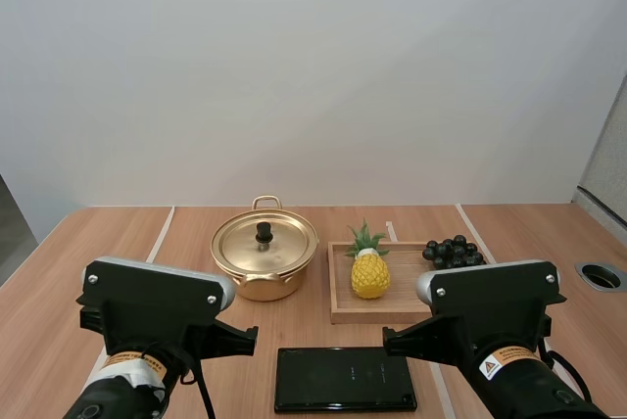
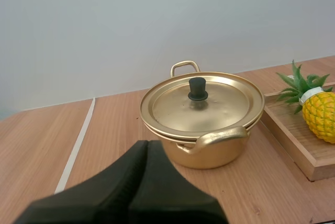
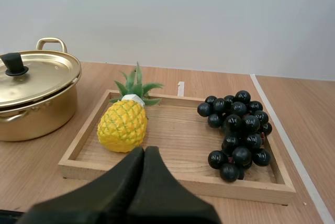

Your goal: Open the pot, put the grape inside, and close it

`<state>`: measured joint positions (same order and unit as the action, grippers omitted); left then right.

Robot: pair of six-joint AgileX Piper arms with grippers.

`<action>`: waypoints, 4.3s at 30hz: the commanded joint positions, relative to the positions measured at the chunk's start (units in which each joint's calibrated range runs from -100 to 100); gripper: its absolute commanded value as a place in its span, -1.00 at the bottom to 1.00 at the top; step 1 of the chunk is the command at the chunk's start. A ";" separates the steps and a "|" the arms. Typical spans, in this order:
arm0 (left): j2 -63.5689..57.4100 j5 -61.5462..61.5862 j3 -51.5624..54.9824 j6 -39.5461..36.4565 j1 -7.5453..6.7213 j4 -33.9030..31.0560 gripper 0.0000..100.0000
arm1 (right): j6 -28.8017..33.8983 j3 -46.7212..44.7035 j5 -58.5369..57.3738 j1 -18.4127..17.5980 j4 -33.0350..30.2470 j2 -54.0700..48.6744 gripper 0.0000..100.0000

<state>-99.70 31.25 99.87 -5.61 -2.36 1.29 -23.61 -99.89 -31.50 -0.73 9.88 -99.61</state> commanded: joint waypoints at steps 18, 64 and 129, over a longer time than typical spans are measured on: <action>-0.30 -26.33 0.13 -0.62 1.88 -0.25 -1.00 | -0.07 -0.11 24.17 1.67 -0.40 -0.39 -1.00; -0.30 -30.23 0.13 0.71 0.97 -0.25 -1.00 | -0.26 -0.11 29.46 0.37 -16.54 -0.39 -1.00; 72.85 31.22 -86.47 0.47 0.15 -0.70 -1.00 | 14.31 100.50 -68.50 2.14 -23.69 74.83 -1.00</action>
<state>-28.83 62.23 13.80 -4.69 -2.10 1.01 -9.13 -0.06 -99.86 1.17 -13.06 -25.37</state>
